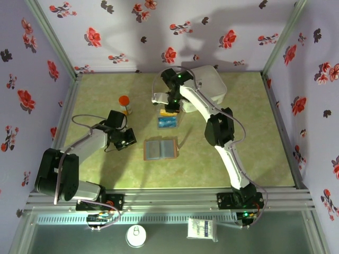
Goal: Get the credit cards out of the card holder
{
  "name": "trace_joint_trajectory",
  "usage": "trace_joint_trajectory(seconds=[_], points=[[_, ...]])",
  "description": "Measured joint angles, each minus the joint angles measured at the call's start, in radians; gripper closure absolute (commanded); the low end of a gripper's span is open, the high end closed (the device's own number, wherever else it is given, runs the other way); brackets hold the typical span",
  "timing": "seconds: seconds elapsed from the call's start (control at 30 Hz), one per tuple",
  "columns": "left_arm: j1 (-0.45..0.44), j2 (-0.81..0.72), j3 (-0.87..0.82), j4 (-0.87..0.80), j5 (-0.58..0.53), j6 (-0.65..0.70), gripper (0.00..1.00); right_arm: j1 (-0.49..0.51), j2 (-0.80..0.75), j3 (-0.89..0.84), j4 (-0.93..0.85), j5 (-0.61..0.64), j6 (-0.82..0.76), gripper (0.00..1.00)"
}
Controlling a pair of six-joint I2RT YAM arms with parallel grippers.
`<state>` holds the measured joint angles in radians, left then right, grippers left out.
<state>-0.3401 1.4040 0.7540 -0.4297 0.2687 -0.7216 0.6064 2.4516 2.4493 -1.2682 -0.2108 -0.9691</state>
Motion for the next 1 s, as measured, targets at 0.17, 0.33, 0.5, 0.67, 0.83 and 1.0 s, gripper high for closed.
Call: trace_joint_trajectory(seconds=[0.17, 0.33, 0.5, 0.67, 0.83, 1.0], points=[[0.001, 0.017, -0.005, 0.003, 0.000, 0.000, 0.94, 0.000, 0.018, 0.000, 0.000, -0.010, -0.008, 1.00], [0.001, 0.018, -0.005, 0.003, 0.000, 0.000, 0.94, 0.000, 0.023, 0.000, -0.007, -0.030, -0.012, 1.00], [0.001, 0.020, -0.005, 0.007, 0.000, 0.000, 0.94, 0.002, 0.042, 0.004, -0.014, -0.049, -0.011, 0.92], [0.001, 0.022, -0.007, 0.014, 0.001, -0.001, 0.94, 0.003, 0.051, 0.009, -0.012, -0.053, 0.010, 0.79], [0.003, 0.032, -0.009, 0.027, 0.004, -0.001, 0.94, 0.003, 0.051, 0.009, 0.026, -0.024, 0.043, 0.78], [0.003, 0.039, -0.009, 0.034, 0.005, -0.001, 0.94, 0.000, 0.040, 0.002, 0.118, 0.039, 0.089, 0.78]])
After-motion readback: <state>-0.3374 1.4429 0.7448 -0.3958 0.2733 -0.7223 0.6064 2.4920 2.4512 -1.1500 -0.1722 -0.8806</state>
